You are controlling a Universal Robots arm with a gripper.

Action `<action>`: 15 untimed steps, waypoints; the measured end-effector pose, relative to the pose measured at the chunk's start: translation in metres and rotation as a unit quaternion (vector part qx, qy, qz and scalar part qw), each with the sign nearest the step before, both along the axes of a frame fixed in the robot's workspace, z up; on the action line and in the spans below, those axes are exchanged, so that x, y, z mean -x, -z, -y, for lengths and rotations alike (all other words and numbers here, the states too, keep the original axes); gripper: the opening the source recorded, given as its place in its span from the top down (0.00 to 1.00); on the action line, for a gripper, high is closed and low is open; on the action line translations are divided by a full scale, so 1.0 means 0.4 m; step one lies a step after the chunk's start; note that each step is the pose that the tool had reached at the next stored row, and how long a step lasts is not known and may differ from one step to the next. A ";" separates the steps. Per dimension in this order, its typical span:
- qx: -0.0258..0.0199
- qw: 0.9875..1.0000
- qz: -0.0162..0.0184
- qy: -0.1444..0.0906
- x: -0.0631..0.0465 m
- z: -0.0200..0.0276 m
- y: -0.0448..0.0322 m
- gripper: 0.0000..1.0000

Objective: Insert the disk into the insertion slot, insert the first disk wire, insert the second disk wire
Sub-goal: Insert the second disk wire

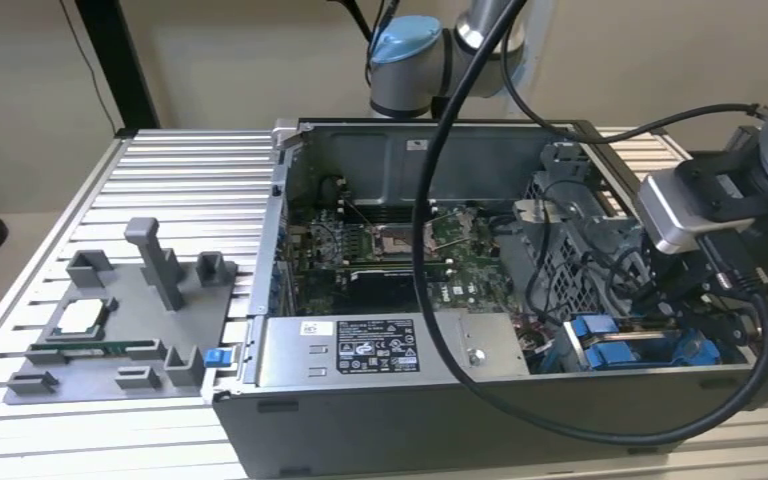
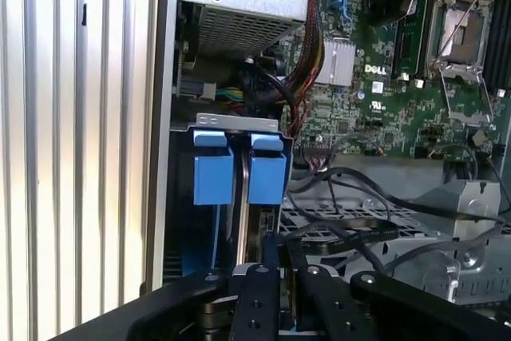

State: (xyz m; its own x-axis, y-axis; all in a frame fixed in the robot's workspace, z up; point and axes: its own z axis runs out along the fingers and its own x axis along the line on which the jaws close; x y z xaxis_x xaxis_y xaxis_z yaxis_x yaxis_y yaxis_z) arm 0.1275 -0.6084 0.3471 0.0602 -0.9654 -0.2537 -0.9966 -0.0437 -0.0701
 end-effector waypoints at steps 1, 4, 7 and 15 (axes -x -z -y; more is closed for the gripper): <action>0.000 1.000 0.002 0.000 0.001 0.000 0.000 1.00; 0.000 1.000 0.008 0.000 0.005 -0.003 0.005 1.00; 0.000 1.000 0.009 0.000 0.008 -0.004 0.012 1.00; -0.003 1.000 0.017 0.000 0.008 -0.001 0.013 1.00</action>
State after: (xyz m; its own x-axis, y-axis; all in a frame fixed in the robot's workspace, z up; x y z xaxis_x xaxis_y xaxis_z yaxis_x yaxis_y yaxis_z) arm 0.1244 -0.6080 0.3419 0.0690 -0.9637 -0.2581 -0.9936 -0.0432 -0.1041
